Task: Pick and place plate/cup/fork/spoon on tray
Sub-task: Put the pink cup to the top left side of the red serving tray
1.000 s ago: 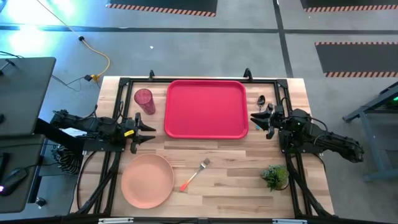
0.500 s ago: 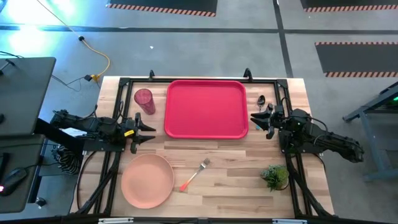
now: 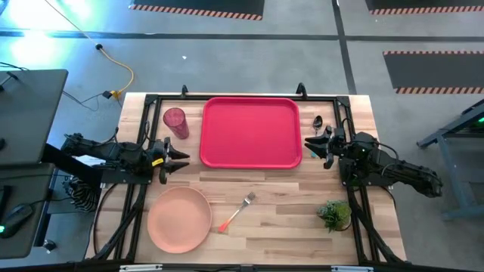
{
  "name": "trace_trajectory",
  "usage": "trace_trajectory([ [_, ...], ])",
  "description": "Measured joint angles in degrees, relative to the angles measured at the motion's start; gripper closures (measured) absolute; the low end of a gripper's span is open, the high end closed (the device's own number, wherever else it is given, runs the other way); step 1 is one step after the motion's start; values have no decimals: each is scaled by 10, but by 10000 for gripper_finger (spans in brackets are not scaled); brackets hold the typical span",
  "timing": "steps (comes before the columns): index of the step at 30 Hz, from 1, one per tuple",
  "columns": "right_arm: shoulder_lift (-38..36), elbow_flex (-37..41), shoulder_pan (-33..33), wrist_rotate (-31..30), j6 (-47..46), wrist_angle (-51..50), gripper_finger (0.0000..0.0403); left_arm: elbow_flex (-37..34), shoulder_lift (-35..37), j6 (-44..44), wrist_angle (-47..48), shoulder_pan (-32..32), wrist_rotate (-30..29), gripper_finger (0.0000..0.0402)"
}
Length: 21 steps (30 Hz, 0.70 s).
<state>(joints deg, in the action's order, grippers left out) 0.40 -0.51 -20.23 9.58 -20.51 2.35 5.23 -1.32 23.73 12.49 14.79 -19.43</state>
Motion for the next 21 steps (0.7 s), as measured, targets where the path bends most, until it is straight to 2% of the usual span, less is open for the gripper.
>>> trace_trajectory([
  [5,0,0,0,0,0,0,293,0,0,118,-3,0,-34,257],
  [11,0,0,0,0,0,0,293,0,0,202,-11,0,-52,257],
  [21,0,0,0,0,0,0,293,0,0,226,-114,0,-53,257],
])
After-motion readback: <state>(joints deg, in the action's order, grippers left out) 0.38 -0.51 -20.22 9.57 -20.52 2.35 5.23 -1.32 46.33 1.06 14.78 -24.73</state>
